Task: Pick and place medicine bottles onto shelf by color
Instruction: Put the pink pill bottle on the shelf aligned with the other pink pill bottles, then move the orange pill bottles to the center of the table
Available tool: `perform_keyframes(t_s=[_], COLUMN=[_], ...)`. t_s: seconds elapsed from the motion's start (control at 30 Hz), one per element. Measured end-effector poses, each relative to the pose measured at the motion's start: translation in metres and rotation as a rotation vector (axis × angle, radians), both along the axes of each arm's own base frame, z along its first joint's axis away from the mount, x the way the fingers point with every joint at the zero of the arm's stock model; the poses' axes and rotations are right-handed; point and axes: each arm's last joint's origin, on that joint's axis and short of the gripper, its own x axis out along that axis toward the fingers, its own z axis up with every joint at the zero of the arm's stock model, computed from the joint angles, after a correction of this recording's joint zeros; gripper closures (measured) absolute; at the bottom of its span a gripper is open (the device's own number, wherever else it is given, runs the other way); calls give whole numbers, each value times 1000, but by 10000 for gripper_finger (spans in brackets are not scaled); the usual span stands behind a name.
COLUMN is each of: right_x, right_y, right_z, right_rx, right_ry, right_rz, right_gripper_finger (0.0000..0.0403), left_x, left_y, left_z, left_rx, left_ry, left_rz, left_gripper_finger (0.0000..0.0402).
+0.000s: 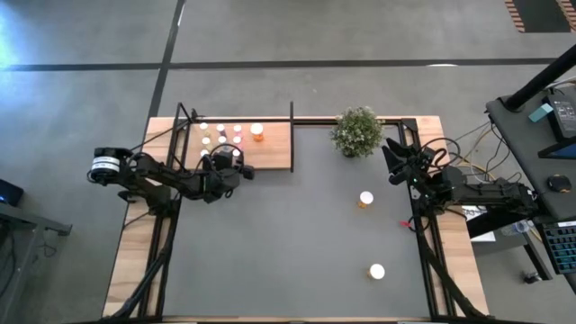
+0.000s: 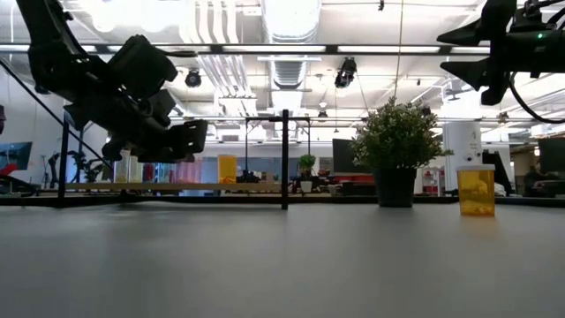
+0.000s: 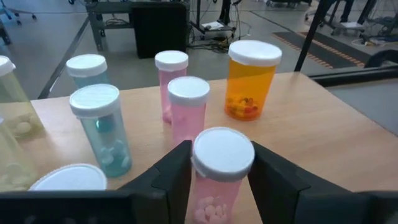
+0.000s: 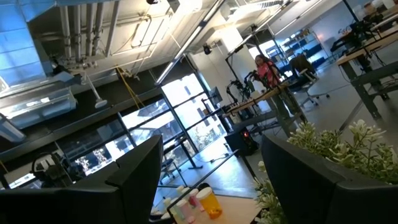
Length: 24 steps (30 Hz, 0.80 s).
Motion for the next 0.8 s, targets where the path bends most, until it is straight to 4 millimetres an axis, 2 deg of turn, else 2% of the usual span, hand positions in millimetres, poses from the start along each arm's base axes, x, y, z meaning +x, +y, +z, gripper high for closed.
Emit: perform_keyframes(t_s=[0.2, 0.57, 0.8], right_x=[0, 0, 0], right_y=[0, 0, 0], right_z=[0, 0, 0], right_rx=[0, 0, 0], right_ry=[0, 0, 0], right_rz=[0, 1, 0], right_gripper_finger=[142, 142, 142], left_x=[1, 0, -1], left_y=[0, 0, 0], left_z=[1, 14, 31], left_rx=[4, 24, 78], left_ry=[-15, -54, -20], left_rz=[2, 0, -26], left_gripper_finger=[250, 248, 248])
